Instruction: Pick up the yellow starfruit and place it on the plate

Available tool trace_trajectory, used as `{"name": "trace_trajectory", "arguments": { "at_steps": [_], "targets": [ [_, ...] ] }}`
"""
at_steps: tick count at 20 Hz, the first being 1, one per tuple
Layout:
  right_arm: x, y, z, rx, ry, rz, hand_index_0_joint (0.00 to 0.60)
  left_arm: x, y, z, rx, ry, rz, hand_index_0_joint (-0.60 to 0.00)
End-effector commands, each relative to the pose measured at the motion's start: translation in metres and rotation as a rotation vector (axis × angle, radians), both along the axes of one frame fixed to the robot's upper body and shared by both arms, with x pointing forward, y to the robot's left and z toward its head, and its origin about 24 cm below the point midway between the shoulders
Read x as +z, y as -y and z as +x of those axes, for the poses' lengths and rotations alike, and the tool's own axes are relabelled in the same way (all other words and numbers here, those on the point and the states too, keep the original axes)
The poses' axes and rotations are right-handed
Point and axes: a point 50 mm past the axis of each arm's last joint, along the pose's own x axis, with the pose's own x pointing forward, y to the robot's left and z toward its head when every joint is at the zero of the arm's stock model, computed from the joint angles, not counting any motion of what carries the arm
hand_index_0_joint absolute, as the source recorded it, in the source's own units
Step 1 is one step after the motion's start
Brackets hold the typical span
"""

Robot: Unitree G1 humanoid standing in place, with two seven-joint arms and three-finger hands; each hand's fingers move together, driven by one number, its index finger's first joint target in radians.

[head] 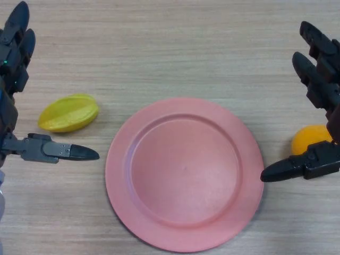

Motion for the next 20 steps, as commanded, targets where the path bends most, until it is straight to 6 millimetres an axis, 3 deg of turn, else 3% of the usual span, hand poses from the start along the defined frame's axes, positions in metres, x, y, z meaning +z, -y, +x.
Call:
{"name": "trace_trajectory", "arguments": {
  "at_steps": [1, 10, 18, 20],
  "targets": [
    [0.035, 0.007, -0.013, 0.0, 0.25, -0.01, 0.0, 0.03, -0.004, -0.01, 0.02, 0.185, 0.055, 0.0],
    [0.037, 0.006, -0.018, 0.015, 0.228, 0.006, 0.0, 0.033, -0.009, -0.009, 0.038, 0.191, 0.059, 0.0],
    [0.036, 0.012, -0.027, -0.014, 0.232, -0.006, 0.0, 0.021, -0.022, 0.034, 0.187, 0.1, 0.178, 0.0],
    [0.037, 0.013, -0.028, -0.018, 0.226, -0.005, 0.0, 0.012, -0.017, 0.048, 0.21, 0.044, 0.295, 0.0]
  ]
}}
